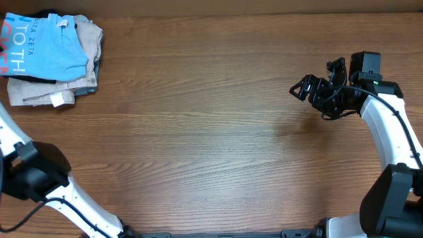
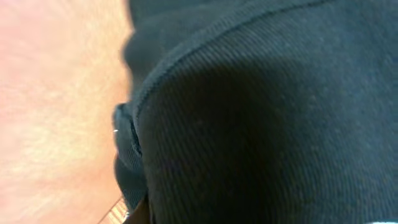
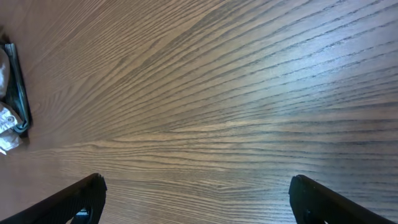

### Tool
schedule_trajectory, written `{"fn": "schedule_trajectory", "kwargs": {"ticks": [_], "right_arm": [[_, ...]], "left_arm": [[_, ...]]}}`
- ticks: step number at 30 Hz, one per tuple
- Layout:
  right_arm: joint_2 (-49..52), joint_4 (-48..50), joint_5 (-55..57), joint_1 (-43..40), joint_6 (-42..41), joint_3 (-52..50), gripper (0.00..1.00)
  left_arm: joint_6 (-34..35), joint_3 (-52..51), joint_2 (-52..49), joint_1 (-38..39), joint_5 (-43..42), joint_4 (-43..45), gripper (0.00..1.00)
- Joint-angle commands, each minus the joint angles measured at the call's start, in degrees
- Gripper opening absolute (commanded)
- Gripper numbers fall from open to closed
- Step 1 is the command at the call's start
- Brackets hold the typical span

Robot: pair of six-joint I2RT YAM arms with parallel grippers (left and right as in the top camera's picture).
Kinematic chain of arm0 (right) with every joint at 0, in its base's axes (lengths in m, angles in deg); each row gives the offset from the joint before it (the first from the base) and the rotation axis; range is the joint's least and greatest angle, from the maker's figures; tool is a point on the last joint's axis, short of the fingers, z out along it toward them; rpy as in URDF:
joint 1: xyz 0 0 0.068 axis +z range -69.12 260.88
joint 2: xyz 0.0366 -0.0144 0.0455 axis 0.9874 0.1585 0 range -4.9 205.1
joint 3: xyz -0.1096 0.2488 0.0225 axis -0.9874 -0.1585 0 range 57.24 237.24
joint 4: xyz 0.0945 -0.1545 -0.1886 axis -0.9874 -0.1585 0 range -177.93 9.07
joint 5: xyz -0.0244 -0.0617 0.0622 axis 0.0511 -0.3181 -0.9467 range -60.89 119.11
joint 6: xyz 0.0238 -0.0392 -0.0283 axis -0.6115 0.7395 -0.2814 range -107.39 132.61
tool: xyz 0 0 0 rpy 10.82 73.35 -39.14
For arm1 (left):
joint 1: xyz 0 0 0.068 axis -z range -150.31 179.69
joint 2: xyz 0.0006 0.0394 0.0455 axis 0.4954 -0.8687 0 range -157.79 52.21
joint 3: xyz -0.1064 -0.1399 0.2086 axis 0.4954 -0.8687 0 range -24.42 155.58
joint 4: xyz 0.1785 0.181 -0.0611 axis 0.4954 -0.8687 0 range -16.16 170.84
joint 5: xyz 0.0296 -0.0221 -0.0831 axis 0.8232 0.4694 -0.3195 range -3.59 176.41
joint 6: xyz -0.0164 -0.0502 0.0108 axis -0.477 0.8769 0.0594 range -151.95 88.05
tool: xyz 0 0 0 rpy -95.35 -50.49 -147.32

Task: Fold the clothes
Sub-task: 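Carry the shirt left and place it on the clothes stack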

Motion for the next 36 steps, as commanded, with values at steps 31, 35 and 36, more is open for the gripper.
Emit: {"fn": "schedule_trajectory", "kwargs": {"ticks": [31, 35, 36], "right_arm": [[-0.4, -7.4, 3.2, -0.3, 6.5, 11.3, 1.00], [-0.6, -16.4, 7.2, 0.6, 8.5, 21.6, 1.00], [-0.9, -18.4, 7.8, 1.1, 9.2, 23.9, 1.00]], "left_arm": [[6.5, 9.2, 1.1, 22.3, 2.1, -3.7, 1.00], [6.5, 9.2, 8.2, 26.4, 1.9, -9.0, 1.00], [6.4, 9.2, 10.1, 27.6, 1.9, -11.2, 1.00]]}}
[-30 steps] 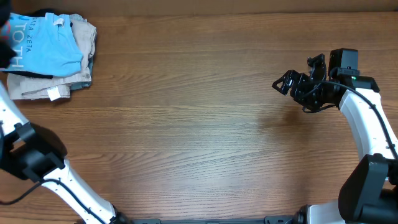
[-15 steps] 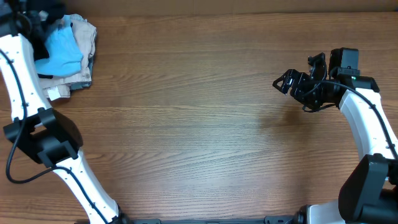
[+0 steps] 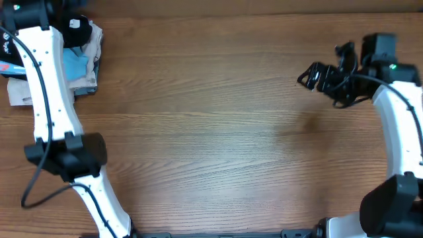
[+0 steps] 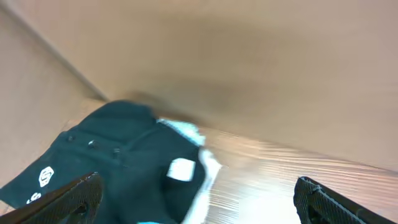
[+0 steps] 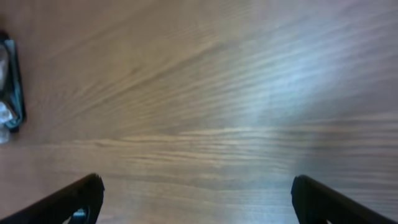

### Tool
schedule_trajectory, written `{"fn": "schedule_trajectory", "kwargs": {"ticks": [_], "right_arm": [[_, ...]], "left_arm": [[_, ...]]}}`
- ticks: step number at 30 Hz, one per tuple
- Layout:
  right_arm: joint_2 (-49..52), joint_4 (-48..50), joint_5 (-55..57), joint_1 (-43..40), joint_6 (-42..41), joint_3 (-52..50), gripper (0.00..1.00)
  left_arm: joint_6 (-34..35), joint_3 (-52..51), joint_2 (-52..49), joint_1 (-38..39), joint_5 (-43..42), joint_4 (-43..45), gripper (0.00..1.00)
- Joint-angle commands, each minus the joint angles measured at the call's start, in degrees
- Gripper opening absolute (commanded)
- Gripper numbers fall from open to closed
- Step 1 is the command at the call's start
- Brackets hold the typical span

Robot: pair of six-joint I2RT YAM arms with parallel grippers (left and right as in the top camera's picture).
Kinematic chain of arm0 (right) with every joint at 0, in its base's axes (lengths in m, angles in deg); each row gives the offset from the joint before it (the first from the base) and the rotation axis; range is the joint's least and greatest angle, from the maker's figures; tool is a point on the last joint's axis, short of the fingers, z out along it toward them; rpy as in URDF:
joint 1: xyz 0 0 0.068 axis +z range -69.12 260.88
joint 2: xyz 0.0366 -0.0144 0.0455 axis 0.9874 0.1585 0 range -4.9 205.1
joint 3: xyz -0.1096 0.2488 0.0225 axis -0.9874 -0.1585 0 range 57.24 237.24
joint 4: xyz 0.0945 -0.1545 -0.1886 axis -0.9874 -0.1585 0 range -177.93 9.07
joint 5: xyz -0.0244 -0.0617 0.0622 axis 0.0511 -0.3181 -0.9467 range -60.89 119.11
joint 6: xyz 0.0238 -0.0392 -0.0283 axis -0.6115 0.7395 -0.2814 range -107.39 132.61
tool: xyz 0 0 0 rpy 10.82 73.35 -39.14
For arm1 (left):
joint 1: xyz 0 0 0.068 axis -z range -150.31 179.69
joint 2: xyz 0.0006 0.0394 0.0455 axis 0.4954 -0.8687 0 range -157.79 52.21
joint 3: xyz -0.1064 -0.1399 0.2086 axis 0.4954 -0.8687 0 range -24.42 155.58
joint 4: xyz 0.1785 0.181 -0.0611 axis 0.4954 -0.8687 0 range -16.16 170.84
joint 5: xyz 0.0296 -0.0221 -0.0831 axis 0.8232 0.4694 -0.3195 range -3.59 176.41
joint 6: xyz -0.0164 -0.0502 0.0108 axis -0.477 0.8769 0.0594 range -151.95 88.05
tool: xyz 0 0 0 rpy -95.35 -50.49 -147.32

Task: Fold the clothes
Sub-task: 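Carry the shirt left and place it on the clothes stack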

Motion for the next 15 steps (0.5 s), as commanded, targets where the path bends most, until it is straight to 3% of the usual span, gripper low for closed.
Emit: {"fn": "schedule_trajectory", "kwargs": {"ticks": [1, 5, 11, 15], "right_arm": [[-1.6, -4.9, 4.3, 1.5, 3.6, 9.4, 1.00], [-5.5, -8.9, 6.4, 4.0, 3.6, 15.1, 1.00], [-13.9, -11.7, 6.4, 4.9, 2.5, 18.4, 1.00], [-21.0, -13.1, 7.2, 4.9, -3.6, 19.3, 1.00]], "left_arm": [[1.9, 2.9, 10.7, 4.2, 0.2, -5.2, 1.00], [1.9, 2.9, 15.1, 8.1, 0.2, -10.9, 1.00], [1.9, 2.9, 15.3, 10.2, 0.2, -11.3, 1.00], [1.9, 2.8, 15.1, 10.1, 0.2, -11.4, 1.00]]}}
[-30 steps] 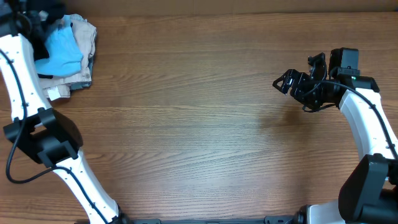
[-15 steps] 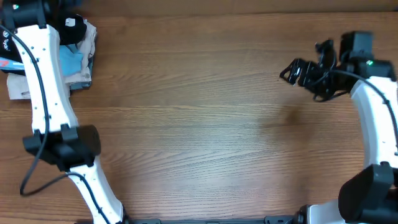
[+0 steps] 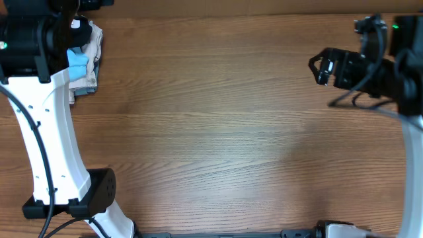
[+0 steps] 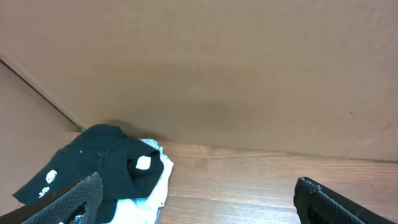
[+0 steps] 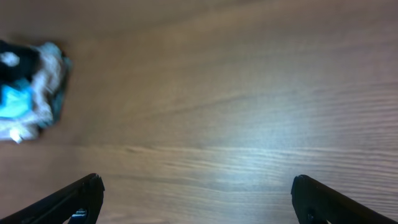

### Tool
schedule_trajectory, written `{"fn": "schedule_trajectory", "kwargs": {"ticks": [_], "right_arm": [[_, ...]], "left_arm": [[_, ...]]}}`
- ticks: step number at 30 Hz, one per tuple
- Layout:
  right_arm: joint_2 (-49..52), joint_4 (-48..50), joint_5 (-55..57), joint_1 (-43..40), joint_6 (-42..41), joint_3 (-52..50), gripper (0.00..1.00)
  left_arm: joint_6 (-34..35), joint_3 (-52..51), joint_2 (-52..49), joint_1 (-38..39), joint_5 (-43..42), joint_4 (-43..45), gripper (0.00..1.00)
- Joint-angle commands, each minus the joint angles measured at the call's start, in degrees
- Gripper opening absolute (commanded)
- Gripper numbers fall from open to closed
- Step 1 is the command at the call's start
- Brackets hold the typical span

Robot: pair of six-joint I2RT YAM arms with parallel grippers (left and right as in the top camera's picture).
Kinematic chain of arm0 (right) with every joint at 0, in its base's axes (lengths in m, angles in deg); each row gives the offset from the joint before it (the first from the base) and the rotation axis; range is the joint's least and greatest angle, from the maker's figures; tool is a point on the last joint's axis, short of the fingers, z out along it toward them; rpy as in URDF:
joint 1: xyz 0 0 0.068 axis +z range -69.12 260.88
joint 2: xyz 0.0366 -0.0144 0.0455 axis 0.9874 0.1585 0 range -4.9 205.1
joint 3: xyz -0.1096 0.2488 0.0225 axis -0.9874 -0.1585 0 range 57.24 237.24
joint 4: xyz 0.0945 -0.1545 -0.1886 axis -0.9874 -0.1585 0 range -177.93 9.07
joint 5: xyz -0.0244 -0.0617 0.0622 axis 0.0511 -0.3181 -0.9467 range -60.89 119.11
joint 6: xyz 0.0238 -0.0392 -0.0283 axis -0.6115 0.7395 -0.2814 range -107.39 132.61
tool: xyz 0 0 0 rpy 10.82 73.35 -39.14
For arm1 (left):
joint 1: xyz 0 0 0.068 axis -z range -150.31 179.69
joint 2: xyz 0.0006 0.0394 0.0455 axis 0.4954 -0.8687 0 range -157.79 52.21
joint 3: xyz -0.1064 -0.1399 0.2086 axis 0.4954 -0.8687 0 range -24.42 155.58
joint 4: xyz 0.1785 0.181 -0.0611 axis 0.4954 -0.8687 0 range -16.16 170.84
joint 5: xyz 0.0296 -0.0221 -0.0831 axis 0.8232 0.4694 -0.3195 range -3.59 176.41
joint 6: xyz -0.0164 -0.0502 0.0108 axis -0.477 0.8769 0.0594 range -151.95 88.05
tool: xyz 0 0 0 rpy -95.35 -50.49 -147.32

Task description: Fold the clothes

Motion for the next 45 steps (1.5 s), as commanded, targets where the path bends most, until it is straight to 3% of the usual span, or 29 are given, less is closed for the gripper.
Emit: {"fn": "schedule_trajectory", "kwargs": {"ticks": [1, 8, 15, 20, 23, 27, 34, 39, 45], "right_arm": [[-8.2, -0.2, 0.6, 0.0, -5.9, 2.3, 1.00], [-16.5, -0.7, 1.2, 0.0, -6.4, 2.3, 1.00], [-19.2, -5.1, 13.3, 0.0, -4.5, 2.0, 1.00], [-20.8, 3.7, 14.6, 0.0, -4.5, -3.9, 1.00], [-24.1, 14.1, 12.9, 0.0, -4.5, -12.8, 1.00], [-33.0, 36.1, 8.5, 0.0, -4.5, -34.0, 1.00], [-49.3, 63.2, 8.5, 1.1, -4.6, -67.5, 1.00], [-60.2, 73.3, 8.6, 3.1, -4.5, -84.9, 1.00], [-71.8, 74.8, 8.1, 4.8, -4.6, -96.6, 1.00]], "left_arm": [[1.2, -0.3, -0.8, 0.2, 0.3, -0.2, 1.00], [1.2, -0.3, -0.8, 0.2, 0.3, -3.7, 1.00], [1.2, -0.3, -0.8, 0.2, 0.3, -8.5, 1.00], [1.2, -0.3, -0.8, 0.2, 0.3, -10.0, 1.00], [1.2, -0.3, -0.8, 0.2, 0.3, -10.4, 1.00], [1.2, -0.3, -0.8, 0.2, 0.3, -10.4, 1.00], [1.2, -0.3, -0.8, 0.2, 0.3, -10.4, 1.00], [1.2, -0.3, -0.8, 0.2, 0.3, -10.4, 1.00], [1.2, -0.3, -0.8, 0.2, 0.3, -10.4, 1.00]]}}
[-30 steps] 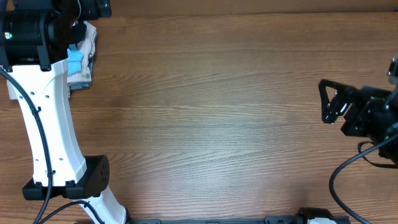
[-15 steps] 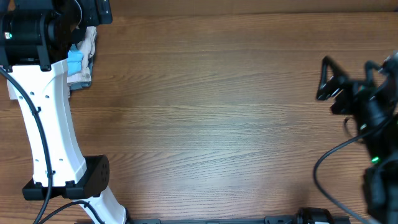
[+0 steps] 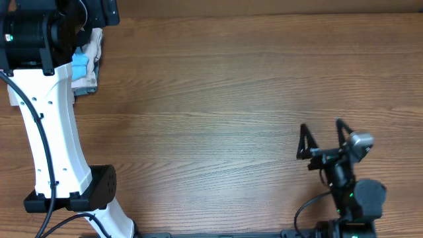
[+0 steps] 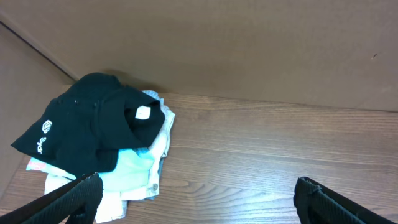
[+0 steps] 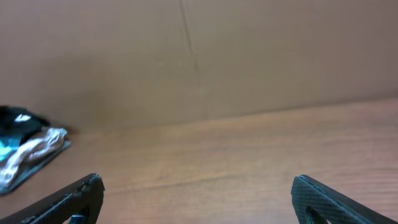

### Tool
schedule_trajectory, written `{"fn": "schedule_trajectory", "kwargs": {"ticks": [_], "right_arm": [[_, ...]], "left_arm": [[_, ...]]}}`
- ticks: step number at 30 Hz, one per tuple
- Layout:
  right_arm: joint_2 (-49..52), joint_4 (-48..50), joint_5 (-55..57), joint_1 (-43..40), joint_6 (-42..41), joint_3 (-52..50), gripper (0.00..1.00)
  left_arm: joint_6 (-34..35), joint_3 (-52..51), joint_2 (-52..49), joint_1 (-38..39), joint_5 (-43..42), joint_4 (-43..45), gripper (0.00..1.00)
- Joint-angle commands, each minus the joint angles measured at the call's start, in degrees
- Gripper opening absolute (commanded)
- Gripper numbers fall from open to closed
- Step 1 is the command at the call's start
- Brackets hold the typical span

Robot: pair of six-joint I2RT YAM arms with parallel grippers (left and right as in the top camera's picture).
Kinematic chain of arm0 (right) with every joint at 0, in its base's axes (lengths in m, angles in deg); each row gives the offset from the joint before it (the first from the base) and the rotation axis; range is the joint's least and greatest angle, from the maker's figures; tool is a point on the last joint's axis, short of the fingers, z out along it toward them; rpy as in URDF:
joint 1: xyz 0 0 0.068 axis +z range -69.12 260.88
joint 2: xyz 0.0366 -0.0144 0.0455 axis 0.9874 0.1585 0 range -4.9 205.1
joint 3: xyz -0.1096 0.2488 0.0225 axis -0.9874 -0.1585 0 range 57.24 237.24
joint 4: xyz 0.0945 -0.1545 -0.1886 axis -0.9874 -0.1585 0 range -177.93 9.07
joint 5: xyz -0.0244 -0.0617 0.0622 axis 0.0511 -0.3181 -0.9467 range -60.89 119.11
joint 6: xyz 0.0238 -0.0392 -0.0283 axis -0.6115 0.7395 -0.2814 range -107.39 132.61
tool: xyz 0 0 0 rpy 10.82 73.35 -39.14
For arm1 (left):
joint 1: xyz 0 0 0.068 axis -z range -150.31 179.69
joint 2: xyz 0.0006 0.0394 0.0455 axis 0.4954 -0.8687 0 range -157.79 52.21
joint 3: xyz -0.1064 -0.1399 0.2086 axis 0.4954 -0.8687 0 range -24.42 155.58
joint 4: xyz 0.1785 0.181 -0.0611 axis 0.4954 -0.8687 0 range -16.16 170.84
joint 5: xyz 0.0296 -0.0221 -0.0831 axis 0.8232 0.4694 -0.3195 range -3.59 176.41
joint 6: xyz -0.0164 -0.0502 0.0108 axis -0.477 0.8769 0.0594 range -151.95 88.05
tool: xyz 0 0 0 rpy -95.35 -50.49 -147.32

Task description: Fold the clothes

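A stack of folded clothes [image 4: 134,171] lies in the table's far left corner against the wall. A black shirt [image 4: 93,124] with a white logo and neck tag lies on top, over pale blue and cream pieces. In the overhead view only the stack's right edge [image 3: 86,56] shows past my raised left arm. My left gripper [image 4: 199,208] hangs open, high above and short of the stack, holding nothing. My right gripper [image 3: 322,137] stands open near the front right edge, also empty. From there the stack [image 5: 31,149] is small and far off to the left.
The bare wooden table [image 3: 211,99] spans the middle. A brown wall [image 4: 249,43] runs along its far edge. My white left arm [image 3: 49,132] stands tall along the left side.
My right arm has moved from the far right of the table to the front right edge, and its camera now looks level across the table. The left gripper stays open over the stack, which shows more fully.
At first a blue shirt topped the stack and dark cloth filled the left wrist view. Then the black shirt lay on the stack with my left gripper open above it. The left arm stayed raised, and the open right gripper has drawn back to the front edge.
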Motion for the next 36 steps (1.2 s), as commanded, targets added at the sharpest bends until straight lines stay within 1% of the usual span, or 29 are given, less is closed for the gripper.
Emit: {"fn": "schedule_trajectory", "kwargs": {"ticks": [1, 6, 9, 11, 36], "right_arm": [[-6.0, 0.8, -0.5, 0.8, 0.3, -4.3, 1.00], [-11.5, -0.4, -0.4, 0.8, 0.3, -8.5, 1.00], [-12.4, -3.6, -0.2, 0.8, 0.3, -9.5, 1.00], [-12.8, -2.6, -0.2, 0.8, 0.3, -10.0, 1.00], [-12.9, -2.5, -0.2, 0.8, 0.3, -10.0, 1.00]], "left_arm": [[0.3, -0.1, 0.2, 0.2, 0.3, 0.0, 1.00], [0.4, -0.1, 0.2, 0.2, 0.3, 0.0, 1.00], [0.4, -0.1, 0.2, 0.2, 0.3, 0.0, 1.00], [0.3, -0.1, 0.2, 0.2, 0.3, 0.0, 1.00], [0.3, -0.1, 1.2, 0.2, 0.3, 0.1, 1.00]]}}
